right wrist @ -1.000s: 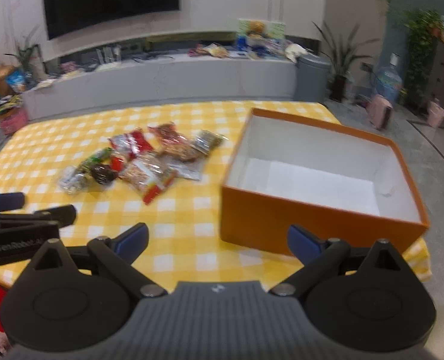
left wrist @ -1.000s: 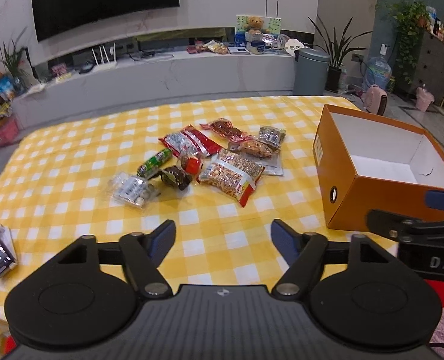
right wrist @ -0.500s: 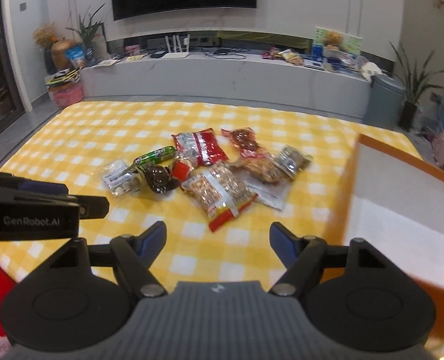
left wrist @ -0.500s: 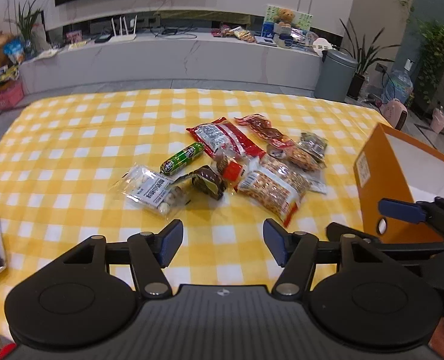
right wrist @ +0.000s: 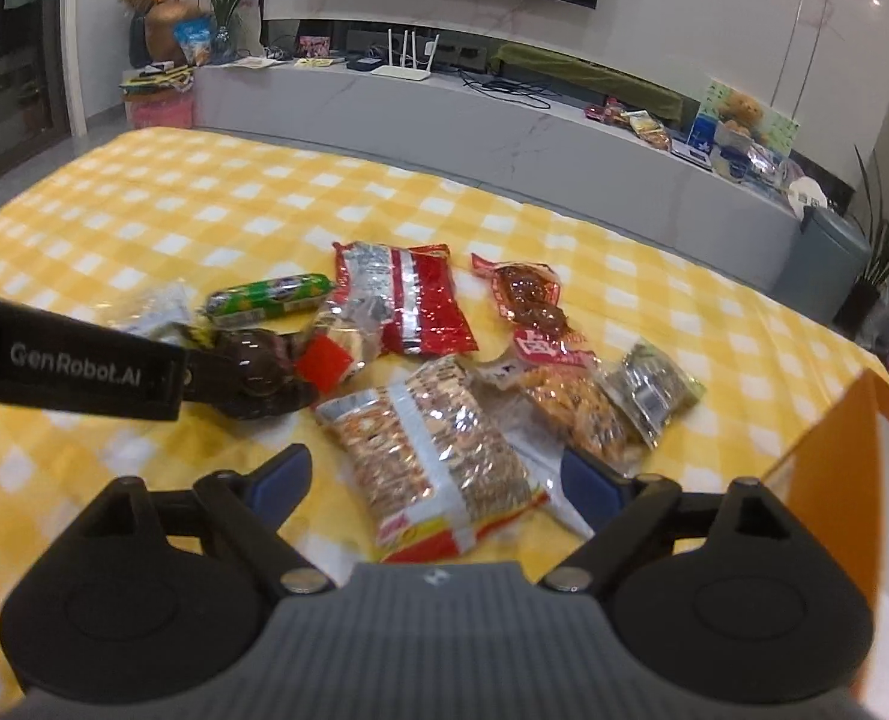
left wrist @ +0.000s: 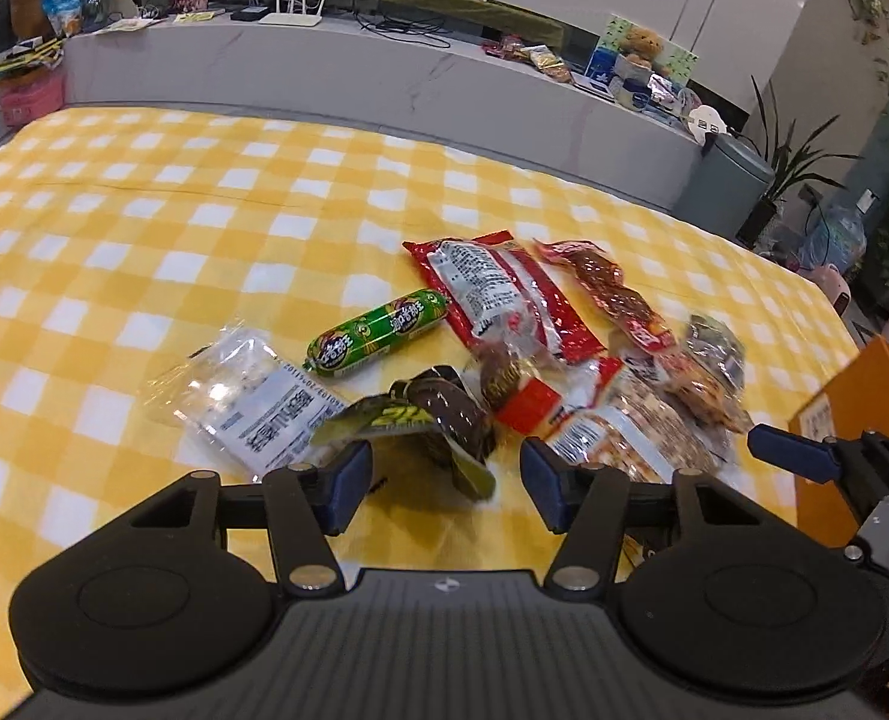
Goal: Organize snacks
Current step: 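Grasp the dark wrapped snack with the left tool while the right tool grasps the peanut bag, then carry both snacks over the white box and open both tools to drop them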
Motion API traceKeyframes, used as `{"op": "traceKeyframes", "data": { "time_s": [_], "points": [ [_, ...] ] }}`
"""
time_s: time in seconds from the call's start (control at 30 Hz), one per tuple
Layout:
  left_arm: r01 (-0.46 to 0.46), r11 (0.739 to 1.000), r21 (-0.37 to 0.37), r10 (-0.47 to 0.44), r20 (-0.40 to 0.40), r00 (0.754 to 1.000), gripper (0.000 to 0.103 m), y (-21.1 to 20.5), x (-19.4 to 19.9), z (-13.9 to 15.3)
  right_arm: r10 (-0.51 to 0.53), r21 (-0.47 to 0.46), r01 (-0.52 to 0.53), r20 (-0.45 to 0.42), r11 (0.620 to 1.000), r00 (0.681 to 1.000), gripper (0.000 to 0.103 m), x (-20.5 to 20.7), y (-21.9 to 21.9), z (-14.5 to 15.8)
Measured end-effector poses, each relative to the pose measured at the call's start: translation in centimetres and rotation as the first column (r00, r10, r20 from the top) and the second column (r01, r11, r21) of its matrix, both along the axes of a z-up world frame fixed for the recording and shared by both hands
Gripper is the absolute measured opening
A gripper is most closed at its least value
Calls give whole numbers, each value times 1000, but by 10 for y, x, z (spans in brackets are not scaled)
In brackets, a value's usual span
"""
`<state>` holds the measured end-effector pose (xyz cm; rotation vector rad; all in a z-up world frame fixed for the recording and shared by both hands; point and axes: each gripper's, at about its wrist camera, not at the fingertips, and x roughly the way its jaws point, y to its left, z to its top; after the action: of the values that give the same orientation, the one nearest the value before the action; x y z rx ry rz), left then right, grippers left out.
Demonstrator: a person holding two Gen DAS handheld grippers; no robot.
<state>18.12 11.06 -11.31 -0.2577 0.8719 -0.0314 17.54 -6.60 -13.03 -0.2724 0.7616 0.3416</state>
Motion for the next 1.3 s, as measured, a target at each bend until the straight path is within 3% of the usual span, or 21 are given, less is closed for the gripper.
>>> {"op": "traceKeyframes", "data": {
  "time_s": [0.17, 0.33, 0.47, 0.53, 0.57, 0.73, 0.97, 1.3],
  "points": [
    [1, 999, 32, -1, 1, 1000, 66, -5, 12, -10, -9, 14, 9, -35, 1000, 999, 88, 20, 0, -16],
    [23, 994, 110, -27, 35, 999, 65, -13, 17, -13, 11, 32, -10, -40, 999, 999, 85, 24, 2, -23],
    [52, 984, 168, -62, 53, 997, 53, -19, 16, -15, 21, 31, -20, -31, 999, 999, 82, 22, 6, -26],
    [59, 982, 180, -70, 54, 996, 43, -20, 15, -14, 24, 30, -24, -27, 999, 999, 82, 21, 7, -27],
    [58, 982, 182, -68, 50, 996, 39, -19, 16, -14, 25, 29, -24, -26, 999, 999, 82, 20, 8, -27],
    [63, 987, 145, -70, 46, 996, 38, -12, 16, -14, 24, 15, -24, -19, 1000, 1000, 73, 17, 10, -28],
    [78, 989, 127, -85, 49, 995, 38, -10, 2, -6, 44, 7, -44, -29, 999, 999, 48, 13, 12, -23],
    [70, 992, 109, -75, 48, 996, 38, -5, -23, 15, 34, 38, -33, -45, 999, 998, 44, -2, 9, 1]
  ]
}}
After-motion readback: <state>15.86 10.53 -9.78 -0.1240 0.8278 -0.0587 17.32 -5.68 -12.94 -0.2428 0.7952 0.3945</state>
